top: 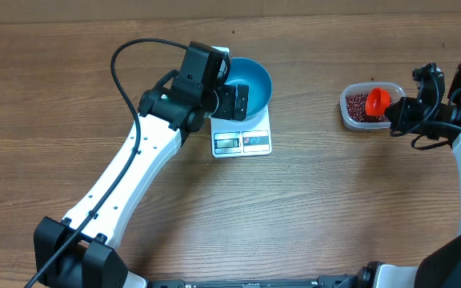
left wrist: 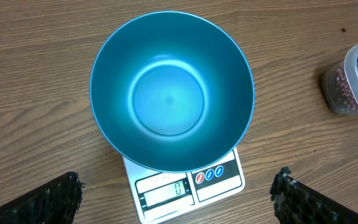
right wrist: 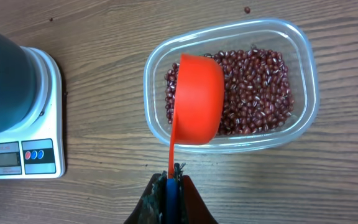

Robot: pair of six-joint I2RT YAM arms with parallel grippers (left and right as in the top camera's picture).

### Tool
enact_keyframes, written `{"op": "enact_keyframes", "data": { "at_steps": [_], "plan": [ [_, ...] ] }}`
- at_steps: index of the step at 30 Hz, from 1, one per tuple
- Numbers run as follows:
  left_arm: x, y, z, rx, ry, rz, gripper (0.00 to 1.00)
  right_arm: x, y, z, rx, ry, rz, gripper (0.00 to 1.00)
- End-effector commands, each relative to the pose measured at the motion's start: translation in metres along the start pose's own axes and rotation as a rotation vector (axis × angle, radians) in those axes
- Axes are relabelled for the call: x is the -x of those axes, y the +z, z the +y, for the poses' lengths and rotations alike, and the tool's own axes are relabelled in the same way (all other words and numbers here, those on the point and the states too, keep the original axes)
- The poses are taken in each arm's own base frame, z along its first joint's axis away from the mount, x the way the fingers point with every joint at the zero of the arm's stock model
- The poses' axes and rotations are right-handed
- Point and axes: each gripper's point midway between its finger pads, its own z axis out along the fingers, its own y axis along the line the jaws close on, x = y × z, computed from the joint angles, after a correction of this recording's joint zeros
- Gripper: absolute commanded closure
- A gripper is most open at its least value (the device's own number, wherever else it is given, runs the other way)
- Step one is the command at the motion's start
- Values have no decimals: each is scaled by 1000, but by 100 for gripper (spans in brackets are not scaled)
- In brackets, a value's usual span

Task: Scoop item into bowl and weigh 150g on scale
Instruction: 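Dip the scoop into the beans and scoop with the right gripper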

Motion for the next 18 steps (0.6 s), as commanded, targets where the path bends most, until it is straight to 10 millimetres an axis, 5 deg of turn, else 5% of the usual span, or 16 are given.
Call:
{"op": "enact_keyframes", "data": {
  "at_steps": [1, 18],
  "plan": [
    [10, -2, 1, 7, 12, -22, 1, 3, -2, 3, 12, -8, -8, 96],
    [6, -2, 2, 10, 13, -6, 0, 6, -2, -8, -51, -14, -17, 96]
  ]
}}
